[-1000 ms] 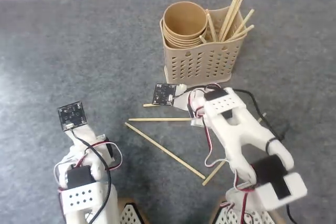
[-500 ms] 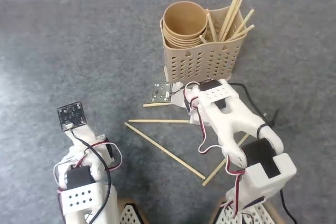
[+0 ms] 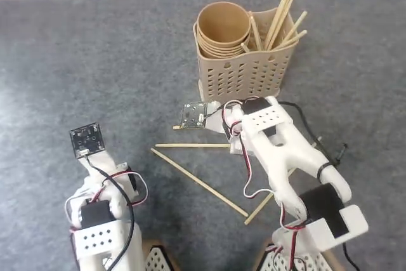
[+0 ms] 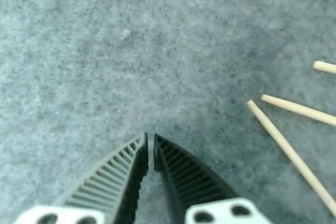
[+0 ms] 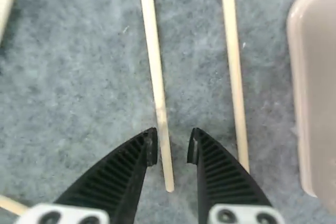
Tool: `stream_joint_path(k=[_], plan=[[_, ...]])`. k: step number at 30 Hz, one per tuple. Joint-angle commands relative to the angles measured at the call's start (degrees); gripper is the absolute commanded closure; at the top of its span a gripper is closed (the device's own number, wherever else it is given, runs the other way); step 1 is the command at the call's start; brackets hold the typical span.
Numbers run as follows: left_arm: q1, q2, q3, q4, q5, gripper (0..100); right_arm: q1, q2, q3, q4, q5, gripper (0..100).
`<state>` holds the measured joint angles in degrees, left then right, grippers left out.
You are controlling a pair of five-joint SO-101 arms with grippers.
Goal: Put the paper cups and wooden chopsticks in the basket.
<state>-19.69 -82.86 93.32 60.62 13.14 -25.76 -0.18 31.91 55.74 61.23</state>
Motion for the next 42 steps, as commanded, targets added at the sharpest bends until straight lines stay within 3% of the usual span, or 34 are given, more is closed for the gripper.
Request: stream_joint_path(k=[1, 10, 13, 21, 36, 40, 42], plan=[[-0.26, -0.70, -2.07, -1.23, 0.18, 99, -0.40, 1.27, -0.44, -2.15, 0.00, 87.6], [-0.26, -0.70, -2.07, -1.23, 0.18, 99, -0.40, 7.16, -3.16, -2.33, 0.09, 88.0], [-0.26, -0.70, -2.07, -1.23, 0.18, 99, -0.48, 7.16, -3.34, -1.98, 0.44, 99.6], [-0.26, -0.70, -2.07, -1.23, 0.18, 99, -0.57, 4.09, -5.01, 4.09, 0.26, 99.1], [-0.26, -0.70, -2.07, -1.23, 0.35, 99, -0.31, -38.11, -6.86, 19.65, -8.26, 99.1], [-0.26, -0.70, -2.07, -1.23, 0.35, 99, 0.84, -46.20, -6.86, 18.24, -11.52, 99.1], [-0.26, -0.70, -1.98, -1.23, 0.35, 99, 2.86, -48.13, -6.51, 12.18, -13.89, 99.1]])
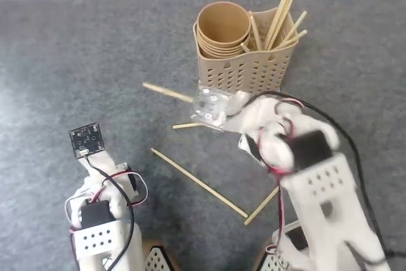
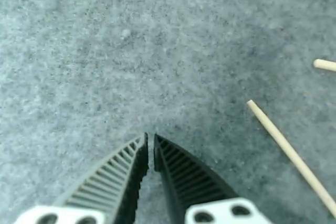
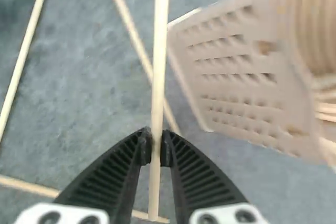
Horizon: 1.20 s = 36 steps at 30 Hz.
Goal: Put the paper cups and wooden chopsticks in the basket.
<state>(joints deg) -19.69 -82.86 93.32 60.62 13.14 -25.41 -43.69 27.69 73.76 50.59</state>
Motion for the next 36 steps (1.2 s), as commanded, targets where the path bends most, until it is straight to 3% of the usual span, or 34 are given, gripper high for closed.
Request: stream_joint_path(k=[1, 7, 10, 13, 17, 24, 32, 36], plan=[[-0.26, -0.70, -1.98, -1.23, 0.35, 99, 4.35, -4.79, -1.76, -9.80, -5.10, 99.1], [-0.26, -0.70, -1.98, -1.23, 0.35, 99, 10.59, -4.79, 9.23, -45.93, -20.22, 99.1], [-0.26, -0.70, -1.98, -1.23, 0.35, 99, 10.59, -3.56, 14.95, -65.71, -24.09, 99.1], [-0.26, -0.70, -1.98, -1.23, 0.35, 99, 10.86, 2.86, 15.56, -78.20, -26.11, 99.1], [-0.26, -0.70, -1.98, -1.23, 0.35, 99, 12.09, 14.37, 9.67, -81.45, -27.96, 99.1], [-0.26, -0.70, -1.98, -1.32, 0.35, 99, 17.36, 26.59, 0.18, -81.45, -41.49, 99.1], [1.85, -0.70, 0.31, -5.01, 0.35, 99, 17.98, 29.32, 2.64, -80.92, -42.02, 98.7], [1.85, -0.70, 0.31, -5.01, 0.35, 99, 17.89, 27.12, 2.46, -76.88, -42.11, 87.9]])
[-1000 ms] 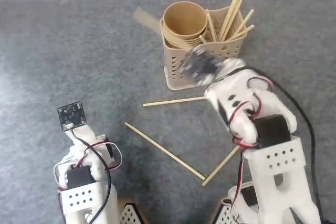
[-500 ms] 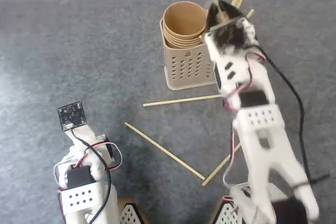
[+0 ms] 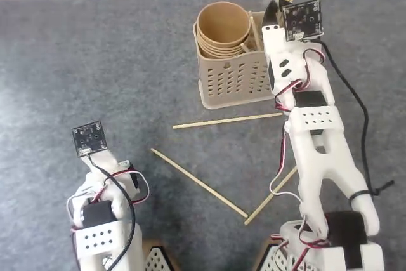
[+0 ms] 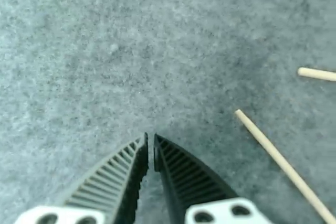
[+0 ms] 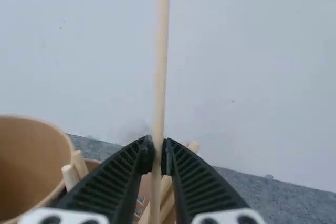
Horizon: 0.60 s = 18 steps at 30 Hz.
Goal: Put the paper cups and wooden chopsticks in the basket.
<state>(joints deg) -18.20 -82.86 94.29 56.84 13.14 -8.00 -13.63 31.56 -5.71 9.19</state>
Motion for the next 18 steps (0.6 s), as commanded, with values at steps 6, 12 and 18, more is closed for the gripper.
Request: stream_joint_path(k=[6, 12, 18], plan=[[0.35, -0.70, -0.66, -1.23, 0.35, 99, -1.36, -11.12, -1.49, 13.67, -0.62, 76.8], [0.35, -0.70, -0.66, -1.32, 0.26, 99, 0.31, -17.89, -1.23, 17.01, -0.53, 76.9], [0.18, -0.70, -1.27, -3.60, 0.09, 99, 7.60, -29.67, 0.79, 35.82, -0.62, 80.3]])
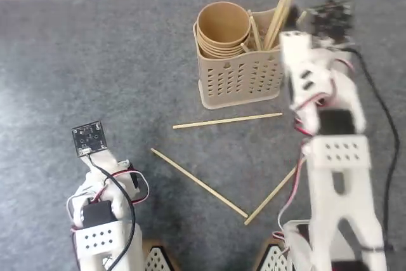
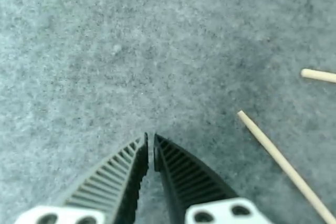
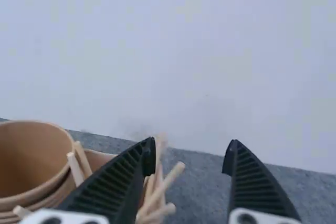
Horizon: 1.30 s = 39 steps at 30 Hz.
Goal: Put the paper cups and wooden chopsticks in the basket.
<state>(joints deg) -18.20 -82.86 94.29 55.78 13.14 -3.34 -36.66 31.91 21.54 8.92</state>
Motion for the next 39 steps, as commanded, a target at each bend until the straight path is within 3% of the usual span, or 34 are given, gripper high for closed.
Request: stream_joint_path(k=[1, 7, 15, 19, 22, 29, 34, 39], plan=[[0.18, -0.70, -1.19, -2.64, 0.09, 99, 3.74, -8.66, 1.58, 11.65, -0.35, 80.5], [0.26, -0.70, -1.10, -2.81, 0.09, 99, 4.35, -24.04, 11.52, 25.27, 0.62, 80.8], [0.18, -0.70, -1.10, -8.00, -0.09, 99, -5.23, -44.88, 22.07, 43.56, 15.65, 80.8], [0.18, -0.70, -1.27, -8.00, -6.77, 99, -9.19, -52.79, 30.51, 48.57, 26.37, 80.8], [0.18, -0.70, -1.01, -7.56, -14.42, 99, -9.19, -57.63, 36.66, 49.01, 30.07, 80.8], [0.62, -0.70, -1.63, -1.76, -40.26, 99, -9.36, -63.52, 47.91, 46.37, 29.98, 80.8], [3.08, -0.70, -7.52, 1.67, -41.67, 99, -7.43, -66.51, 58.37, 38.90, 26.37, 80.8], [19.08, -0.26, -17.80, 15.21, -46.86, 99, -3.65, -67.21, 64.53, 33.54, 25.49, 80.8]])
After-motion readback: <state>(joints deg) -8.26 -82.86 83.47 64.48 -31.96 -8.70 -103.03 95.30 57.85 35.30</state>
